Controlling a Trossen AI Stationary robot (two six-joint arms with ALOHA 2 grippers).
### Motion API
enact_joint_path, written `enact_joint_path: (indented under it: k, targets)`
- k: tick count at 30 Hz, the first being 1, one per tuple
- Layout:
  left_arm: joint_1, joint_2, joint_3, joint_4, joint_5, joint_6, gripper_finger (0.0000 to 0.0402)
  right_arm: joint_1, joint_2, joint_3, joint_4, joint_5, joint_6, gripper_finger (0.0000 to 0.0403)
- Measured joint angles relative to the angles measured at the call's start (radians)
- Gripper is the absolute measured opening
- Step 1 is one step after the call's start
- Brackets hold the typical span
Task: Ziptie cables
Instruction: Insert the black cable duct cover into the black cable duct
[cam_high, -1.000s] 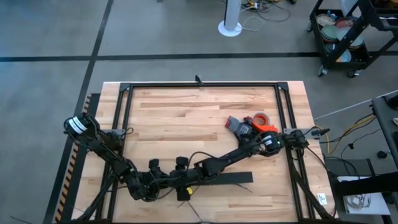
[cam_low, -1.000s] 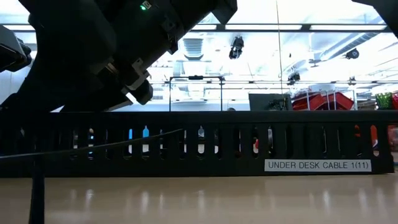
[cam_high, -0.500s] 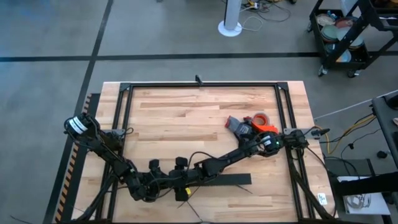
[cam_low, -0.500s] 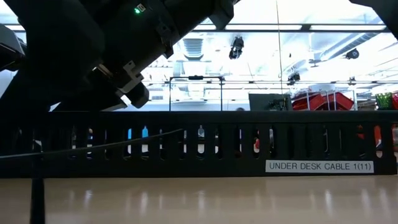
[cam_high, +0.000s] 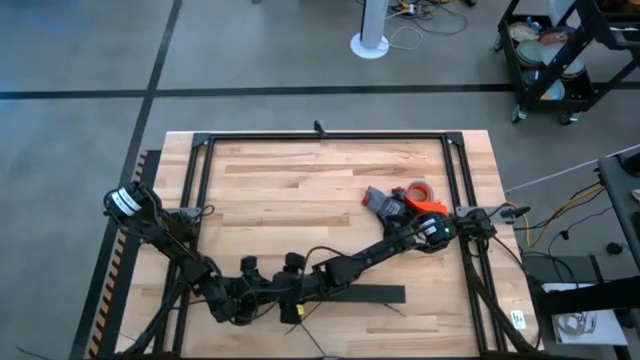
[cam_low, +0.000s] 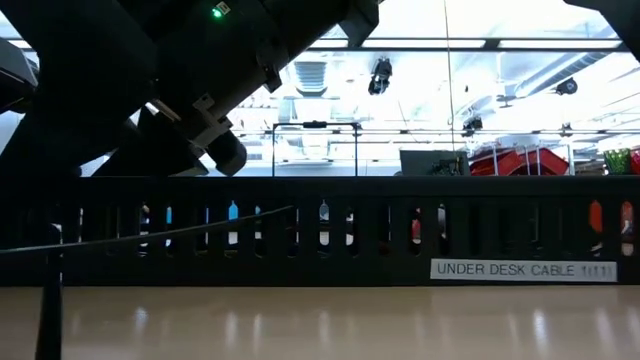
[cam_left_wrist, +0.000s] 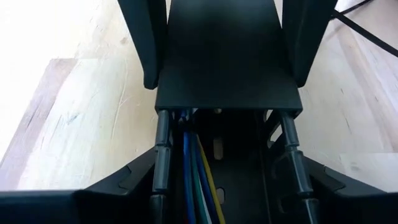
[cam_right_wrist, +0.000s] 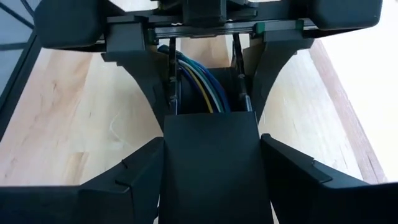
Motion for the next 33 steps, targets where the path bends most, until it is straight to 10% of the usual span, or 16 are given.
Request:
enact_joint_path:
  k: [33]
  targets:
    - [0.018,-0.004,0.002,0.014,0.009,0.026,0.0247,-0.005,0.038,0.027,0.031,0.059,0.002,0.0213]
